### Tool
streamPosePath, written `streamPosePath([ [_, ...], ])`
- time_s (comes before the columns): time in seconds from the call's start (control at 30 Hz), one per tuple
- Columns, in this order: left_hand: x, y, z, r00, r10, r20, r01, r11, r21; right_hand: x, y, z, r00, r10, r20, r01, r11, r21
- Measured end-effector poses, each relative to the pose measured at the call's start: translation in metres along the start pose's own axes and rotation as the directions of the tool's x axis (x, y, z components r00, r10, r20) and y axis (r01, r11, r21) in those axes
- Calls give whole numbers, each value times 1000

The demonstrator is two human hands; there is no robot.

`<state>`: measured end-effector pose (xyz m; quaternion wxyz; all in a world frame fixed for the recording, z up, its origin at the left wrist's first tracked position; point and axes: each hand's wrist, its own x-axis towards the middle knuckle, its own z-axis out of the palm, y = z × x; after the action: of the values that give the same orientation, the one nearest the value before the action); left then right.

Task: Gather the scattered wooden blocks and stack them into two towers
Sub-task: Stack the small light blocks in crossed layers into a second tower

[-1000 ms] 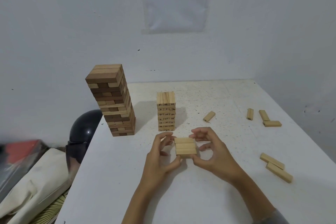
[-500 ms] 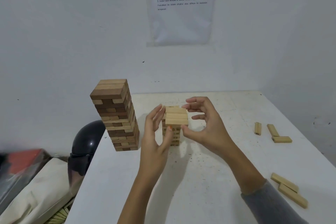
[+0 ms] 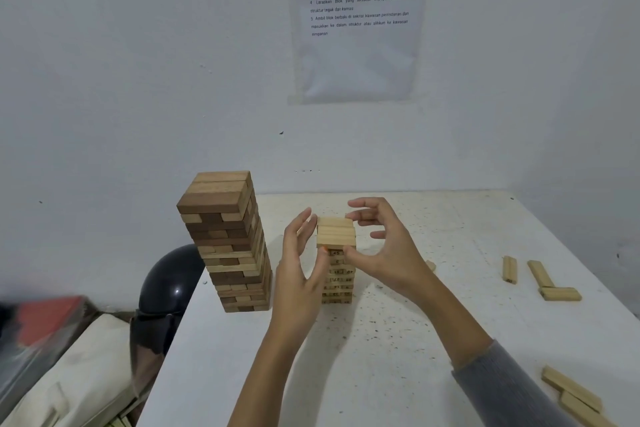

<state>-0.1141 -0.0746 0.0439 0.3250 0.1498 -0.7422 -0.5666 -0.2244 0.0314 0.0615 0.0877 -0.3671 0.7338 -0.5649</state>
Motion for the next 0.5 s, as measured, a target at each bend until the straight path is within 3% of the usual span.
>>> streamPosePath([
  [0.3,-1,-9,1,1000,5,-6,-5,998,66,-5,7,2,1000,20,-11,-19,1000,6],
  [0.5,-6,-5,7,989,-146,-17,144,987,-65,-23,8,15,976,185,-111,-147,947,284],
])
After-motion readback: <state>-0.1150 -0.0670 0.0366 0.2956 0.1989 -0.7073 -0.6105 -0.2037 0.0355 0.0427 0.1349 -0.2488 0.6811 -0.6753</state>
